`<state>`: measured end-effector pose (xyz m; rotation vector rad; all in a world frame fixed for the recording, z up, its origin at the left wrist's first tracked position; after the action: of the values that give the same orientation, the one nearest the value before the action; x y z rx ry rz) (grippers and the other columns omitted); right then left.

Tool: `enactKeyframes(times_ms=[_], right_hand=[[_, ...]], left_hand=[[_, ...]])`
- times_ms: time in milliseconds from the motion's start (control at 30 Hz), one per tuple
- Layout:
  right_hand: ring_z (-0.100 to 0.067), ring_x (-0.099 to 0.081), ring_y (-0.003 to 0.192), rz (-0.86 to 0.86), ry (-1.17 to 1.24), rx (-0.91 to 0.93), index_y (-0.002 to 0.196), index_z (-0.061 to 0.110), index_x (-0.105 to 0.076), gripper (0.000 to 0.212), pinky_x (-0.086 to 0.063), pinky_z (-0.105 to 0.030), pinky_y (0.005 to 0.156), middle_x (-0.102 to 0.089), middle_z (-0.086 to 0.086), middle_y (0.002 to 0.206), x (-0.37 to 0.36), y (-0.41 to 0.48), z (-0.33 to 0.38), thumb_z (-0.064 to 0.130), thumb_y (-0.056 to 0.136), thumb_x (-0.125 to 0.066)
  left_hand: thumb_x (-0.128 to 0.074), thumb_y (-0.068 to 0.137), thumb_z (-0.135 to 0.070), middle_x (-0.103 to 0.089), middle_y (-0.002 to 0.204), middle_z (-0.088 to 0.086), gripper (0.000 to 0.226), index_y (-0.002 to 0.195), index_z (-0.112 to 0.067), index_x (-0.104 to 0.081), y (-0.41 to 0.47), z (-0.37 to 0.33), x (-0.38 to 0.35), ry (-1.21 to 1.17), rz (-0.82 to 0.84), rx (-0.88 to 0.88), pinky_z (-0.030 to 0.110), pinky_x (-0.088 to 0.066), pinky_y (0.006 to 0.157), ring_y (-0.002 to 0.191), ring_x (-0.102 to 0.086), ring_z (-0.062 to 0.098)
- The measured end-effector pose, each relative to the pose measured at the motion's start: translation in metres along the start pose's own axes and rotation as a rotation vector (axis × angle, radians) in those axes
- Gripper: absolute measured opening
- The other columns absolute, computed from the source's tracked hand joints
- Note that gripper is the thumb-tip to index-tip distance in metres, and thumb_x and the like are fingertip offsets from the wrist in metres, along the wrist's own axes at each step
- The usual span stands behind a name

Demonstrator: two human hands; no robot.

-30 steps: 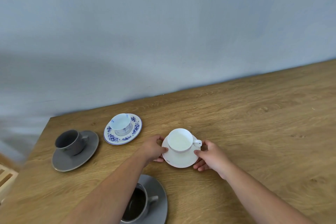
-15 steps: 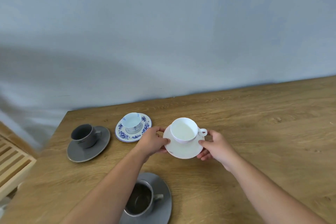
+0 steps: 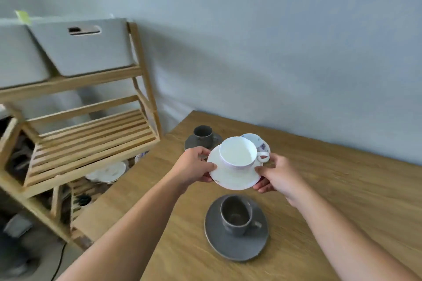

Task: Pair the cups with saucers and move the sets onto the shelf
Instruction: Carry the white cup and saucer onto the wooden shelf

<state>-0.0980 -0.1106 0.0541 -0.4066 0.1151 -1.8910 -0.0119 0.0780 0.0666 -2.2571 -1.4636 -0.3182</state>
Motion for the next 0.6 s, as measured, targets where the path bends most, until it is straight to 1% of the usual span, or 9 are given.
enactKeyframes(times_ms=[100,200,367,500,600], right_hand=[[-0.019,-0.067,0.049,0.116,-0.057,0.015,0.121,0.012,-0.051,0.03,-0.056,-0.028,0.049,-0.069,-0.012,0.06,-0.049,-0.002,0.015,0.005,0.092,-0.049],[-0.02,-0.067,0.048,0.21,-0.087,0.042,0.121,0.011,-0.052,0.03,-0.054,-0.027,0.046,-0.068,-0.012,0.058,-0.099,-0.008,0.029,0.004,0.092,-0.048],[-0.019,-0.067,0.048,0.307,-0.136,0.07,0.125,0.008,-0.05,0.034,-0.055,-0.027,0.045,-0.068,-0.016,0.067,-0.182,-0.02,0.054,0.002,0.092,-0.047],[-0.019,-0.066,0.048,0.339,-0.141,0.06,0.127,0.007,-0.049,0.036,-0.055,-0.026,0.045,-0.068,-0.018,0.069,-0.247,-0.019,0.069,0.002,0.092,-0.047],[-0.021,-0.067,0.049,0.35,-0.135,0.048,0.128,0.007,-0.047,0.036,-0.056,-0.027,0.047,-0.068,-0.019,0.07,-0.296,-0.015,0.076,0.003,0.092,-0.048]], left_hand=[[-0.066,0.085,-0.003,-0.065,0.077,0.004,0.026,0.109,-0.011,-0.06,-0.027,0.023,0.047,-0.045,-0.095,0.063,0.024,-0.059,0.056,0.063,-0.067,0.015],[-0.064,0.084,0.001,-0.064,0.072,0.004,0.023,0.105,-0.008,-0.061,-0.051,0.045,0.091,-0.108,-0.15,0.112,0.023,-0.059,0.055,0.06,-0.065,0.014],[-0.065,0.085,-0.001,-0.068,0.077,0.007,0.024,0.108,-0.007,-0.061,-0.078,0.087,0.163,-0.141,-0.238,0.166,0.024,-0.06,0.059,0.066,-0.068,0.016],[-0.065,0.086,-0.002,-0.069,0.077,0.009,0.025,0.109,-0.008,-0.062,-0.085,0.119,0.219,-0.161,-0.275,0.189,0.023,-0.059,0.057,0.066,-0.069,0.019],[-0.065,0.086,-0.003,-0.073,0.09,0.015,0.022,0.107,-0.011,-0.063,-0.085,0.143,0.262,-0.162,-0.283,0.204,0.032,-0.063,0.067,0.081,-0.074,0.026]])
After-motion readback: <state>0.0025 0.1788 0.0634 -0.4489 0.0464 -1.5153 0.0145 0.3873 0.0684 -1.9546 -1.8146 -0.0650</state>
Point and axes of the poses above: each hand's wrist, its own y-axis towards the middle knuckle, its own x-axis out of the back of the hand, z = x × y, the point moved 2 cm from there along y, towards the middle knuckle
